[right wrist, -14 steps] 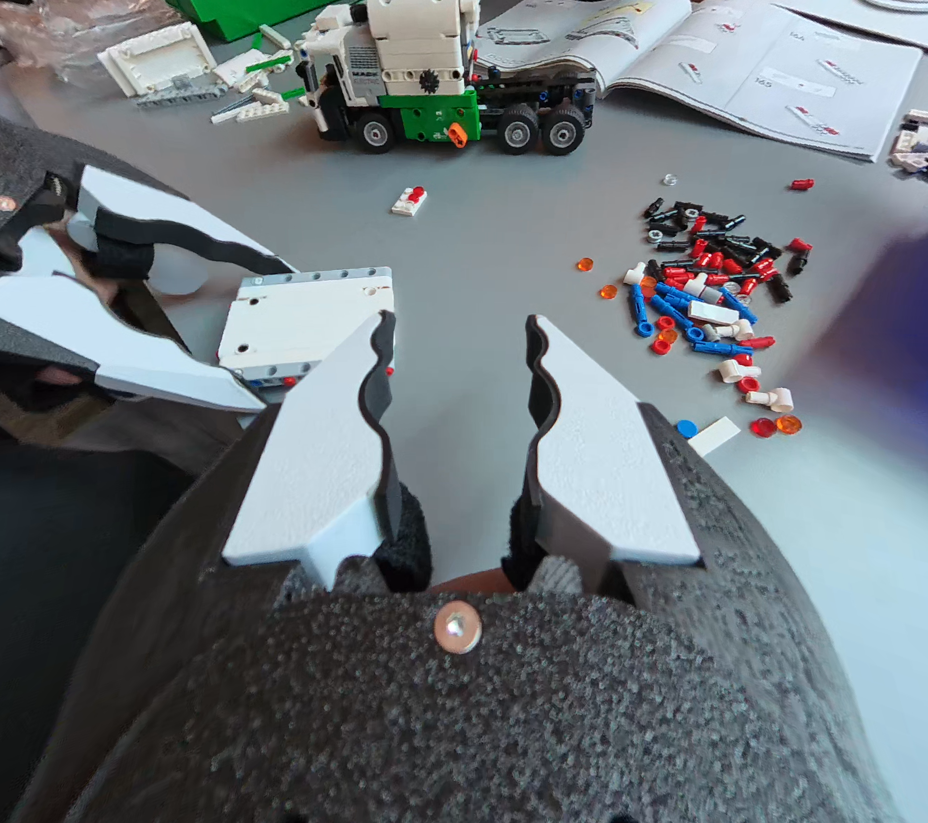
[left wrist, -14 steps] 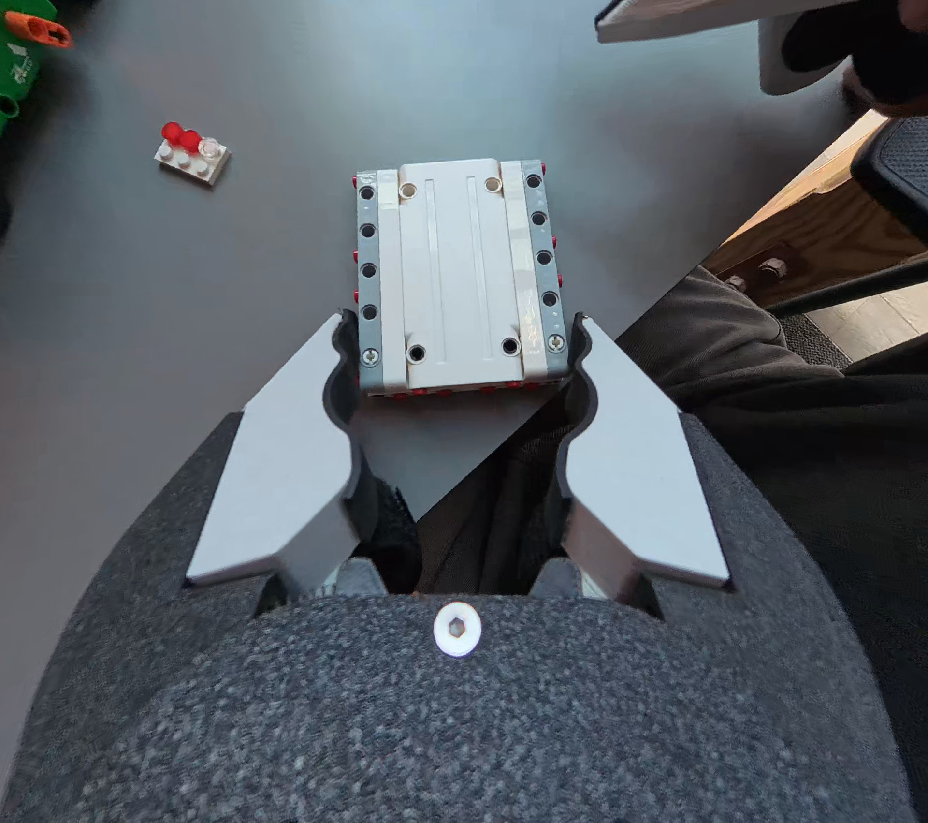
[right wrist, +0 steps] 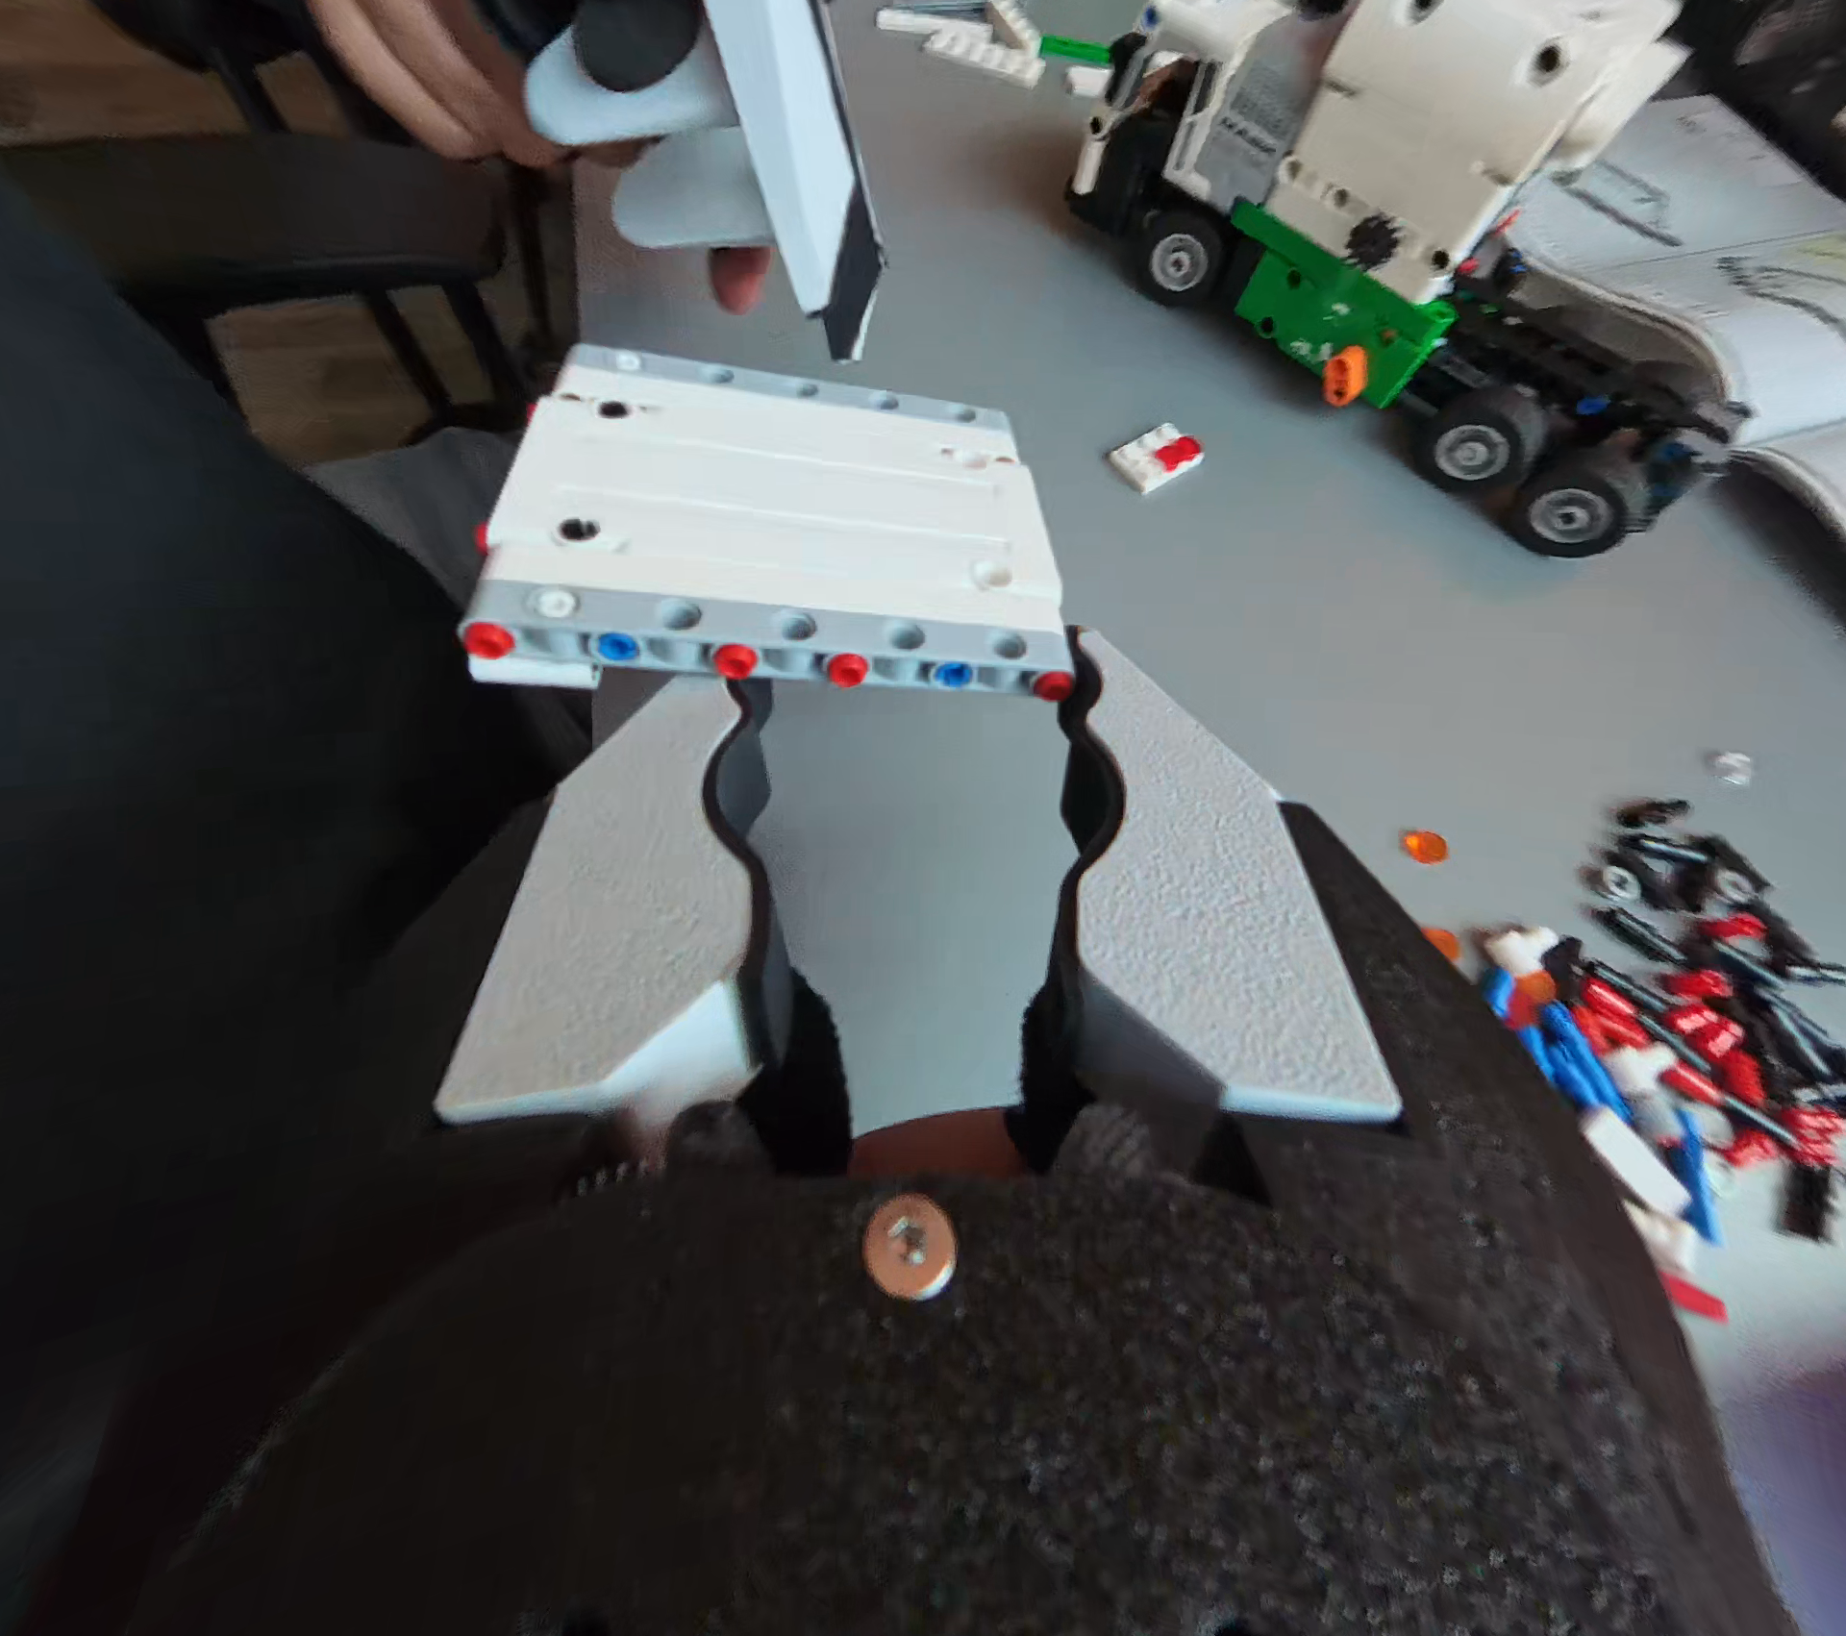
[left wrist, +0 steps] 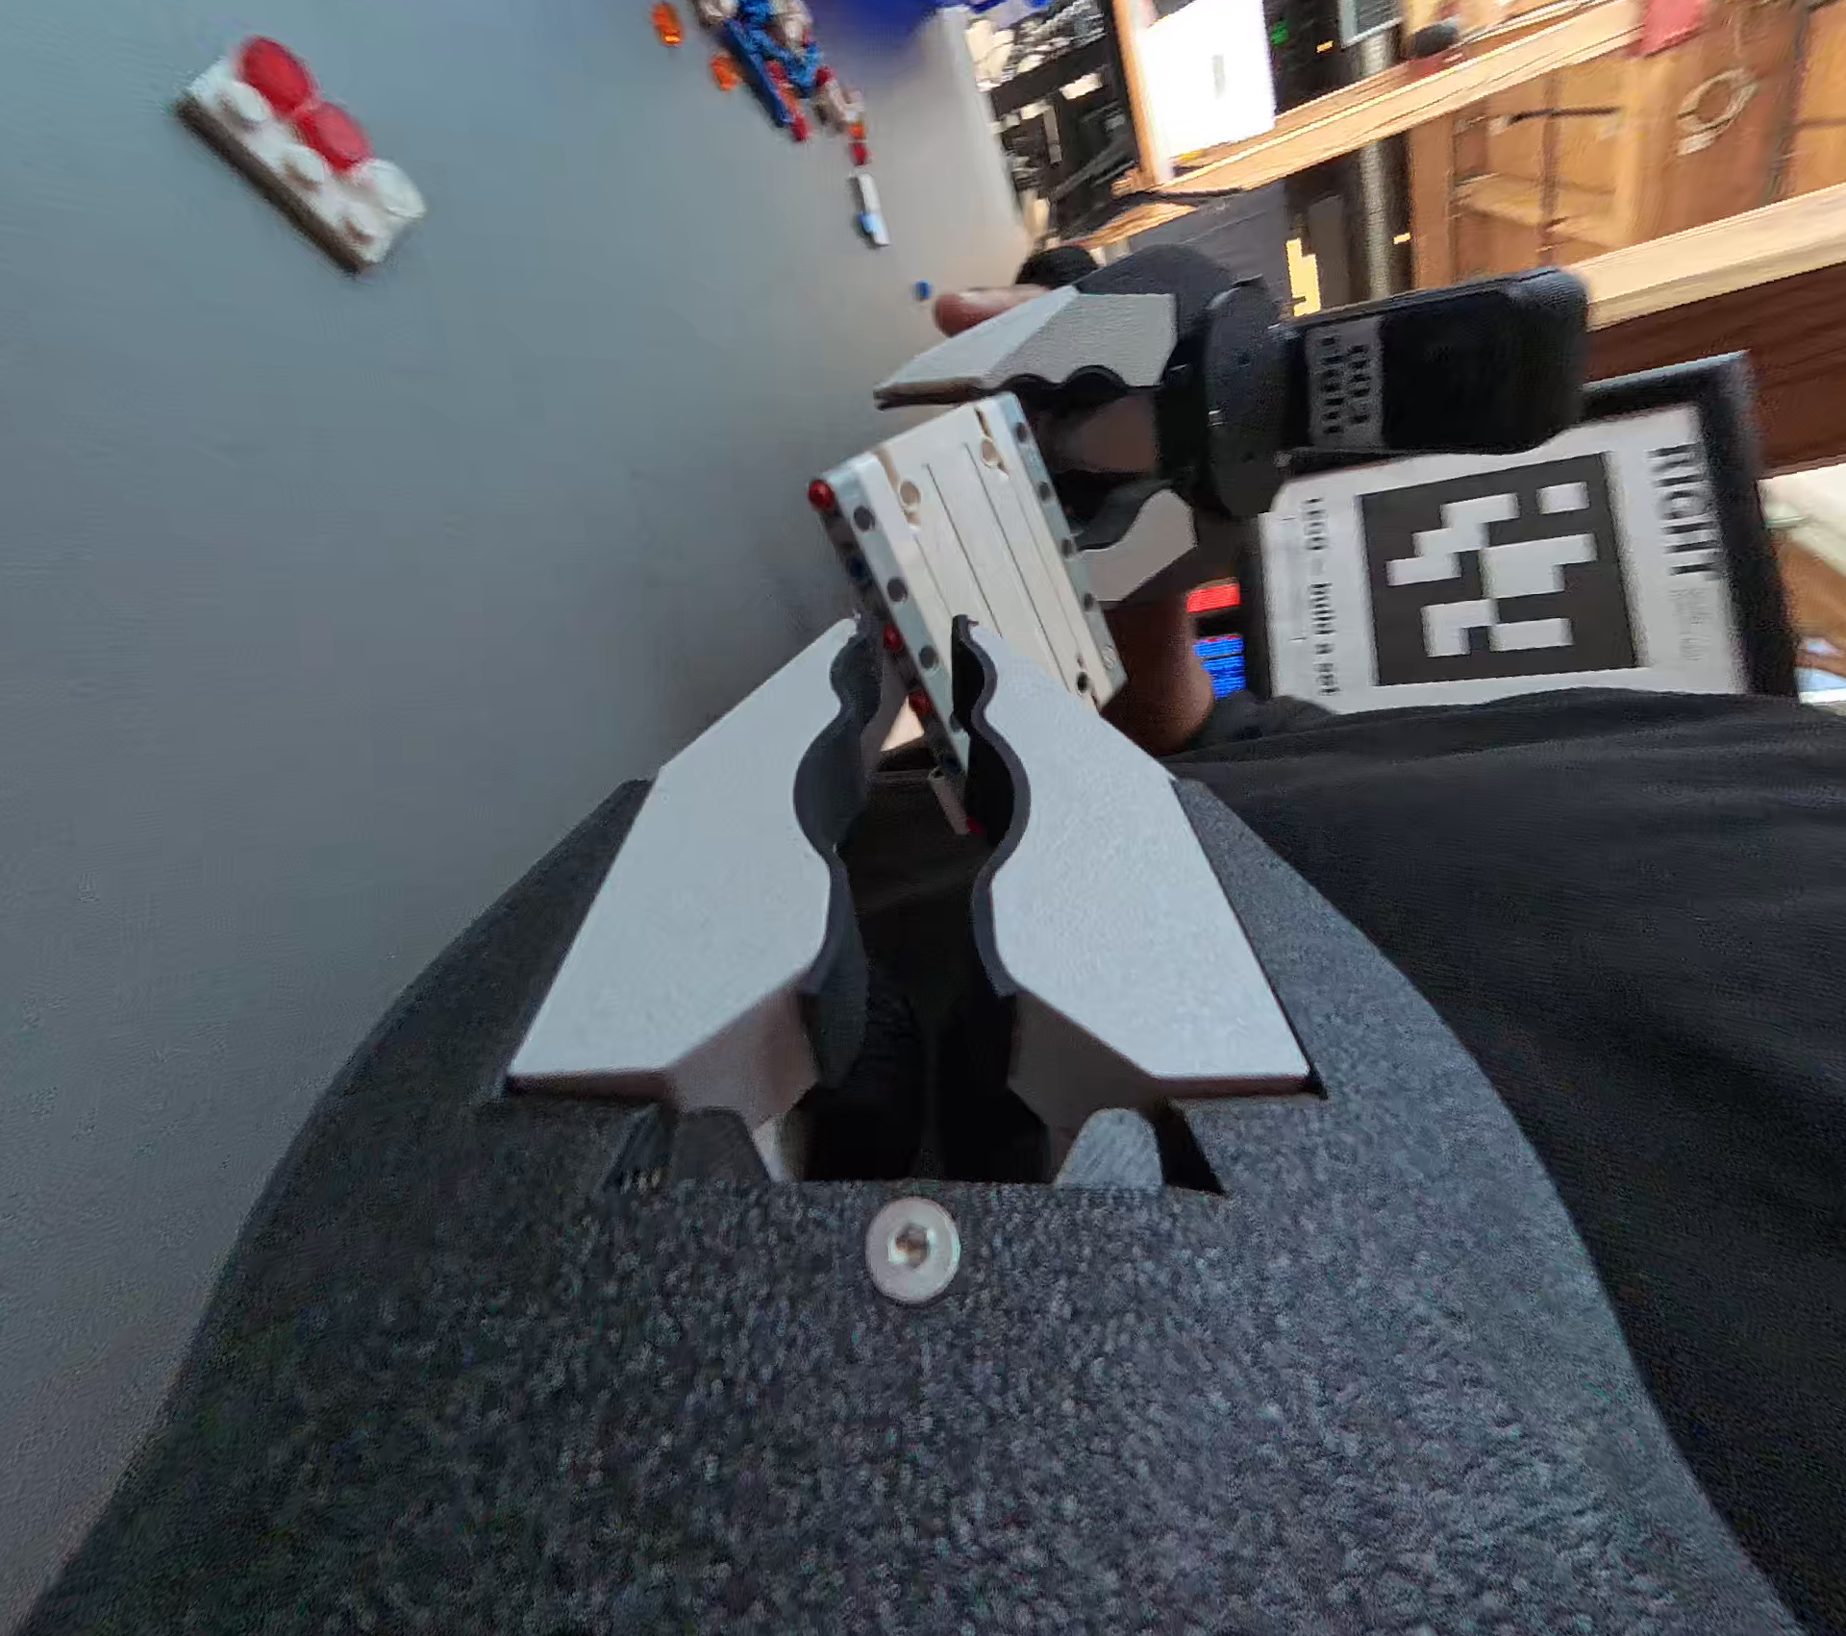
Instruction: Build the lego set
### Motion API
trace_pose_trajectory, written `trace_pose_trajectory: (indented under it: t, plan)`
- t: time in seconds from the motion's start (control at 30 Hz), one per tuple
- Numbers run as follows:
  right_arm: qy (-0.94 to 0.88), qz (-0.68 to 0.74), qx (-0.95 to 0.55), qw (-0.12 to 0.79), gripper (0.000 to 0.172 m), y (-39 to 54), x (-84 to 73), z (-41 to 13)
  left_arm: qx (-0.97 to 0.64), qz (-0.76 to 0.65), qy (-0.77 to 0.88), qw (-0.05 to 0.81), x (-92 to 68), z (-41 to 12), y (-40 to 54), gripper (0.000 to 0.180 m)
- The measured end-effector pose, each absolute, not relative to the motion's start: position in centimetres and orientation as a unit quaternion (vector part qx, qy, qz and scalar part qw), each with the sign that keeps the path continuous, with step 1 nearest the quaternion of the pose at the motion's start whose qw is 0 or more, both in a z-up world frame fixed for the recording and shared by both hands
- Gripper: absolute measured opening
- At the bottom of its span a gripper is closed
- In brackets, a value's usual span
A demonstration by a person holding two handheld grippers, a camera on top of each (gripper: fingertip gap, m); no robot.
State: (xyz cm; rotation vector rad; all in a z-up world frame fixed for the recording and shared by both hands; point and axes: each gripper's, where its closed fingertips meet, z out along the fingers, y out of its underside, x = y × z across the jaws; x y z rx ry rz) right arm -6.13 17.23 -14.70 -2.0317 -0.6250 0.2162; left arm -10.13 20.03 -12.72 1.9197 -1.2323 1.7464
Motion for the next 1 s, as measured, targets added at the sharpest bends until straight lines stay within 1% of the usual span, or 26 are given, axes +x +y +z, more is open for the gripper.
trace_pose_trajectory:
  t: [0.03,0.07,0.1,0.17,0.23,0.3,0.37,0.43,0.5,0.7,0.9,0.97,1.0]
  plan:
    - [-0.273,0.098,-0.836,0.466,0.053,17.5,-6.6,-15.5,0.670,0.583,-0.445,0.116,-10.2,-13.9,20.3,0.018]
    - [-0.292,0.097,-0.834,0.458,0.048,17.8,-7.1,-16.1,0.668,0.574,-0.462,0.105,-10.2,-14.6,20.2,0.019]
    - [-0.301,0.092,-0.825,0.470,0.043,18.4,-7.4,-16.1,0.661,0.572,-0.473,0.108,-10.2,-14.9,19.7,0.019]
    - [-0.293,0.096,-0.818,0.485,0.033,19.6,-7.9,-15.9,0.649,0.568,-0.495,0.108,-10.1,-15.2,18.7,0.013]
    - [-0.276,0.108,-0.826,0.480,0.032,20.2,-7.9,-15.9,0.646,0.564,-0.508,0.080,-9.6,-15.3,18.8,0.015]
    - [-0.269,0.100,-0.826,0.486,0.033,20.5,-7.9,-15.5,0.640,0.563,-0.518,0.079,-9.6,-15.2,18.9,0.015]
    - [-0.278,0.087,-0.818,0.495,0.029,20.6,-8.1,-15.1,0.629,0.569,-0.522,0.091,-9.7,-15.2,18.7,0.016]
    - [-0.288,0.073,-0.804,0.515,0.031,20.9,-8.1,-14.5,0.620,0.573,-0.525,0.113,-9.9,-15.4,18.5,0.017]
    - [-0.292,0.071,-0.799,0.521,0.031,21.2,-8.1,-14.4,0.617,0.566,-0.535,0.110,-9.7,-15.8,18.6,0.017]
    - [-0.273,0.061,-0.827,0.487,0.033,22.1,-7.2,-15.7,0.625,0.558,-0.540,0.081,-9.2,-15.8,20.1,0.016]
    - [-0.260,0.055,-0.844,0.465,0.036,22.8,-7.0,-16.6,0.634,0.576,-0.510,0.082,-11.0,-14.9,21.7,0.017]
    - [-0.258,0.050,-0.848,0.460,0.036,23.0,-6.9,-16.7,0.637,0.583,-0.496,0.090,-11.8,-14.9,21.5,0.018]
    - [-0.257,0.048,-0.852,0.455,0.037,23.1,-6.9,-16.9,0.639,0.589,-0.486,0.095,-12.1,-14.8,21.4,0.024]
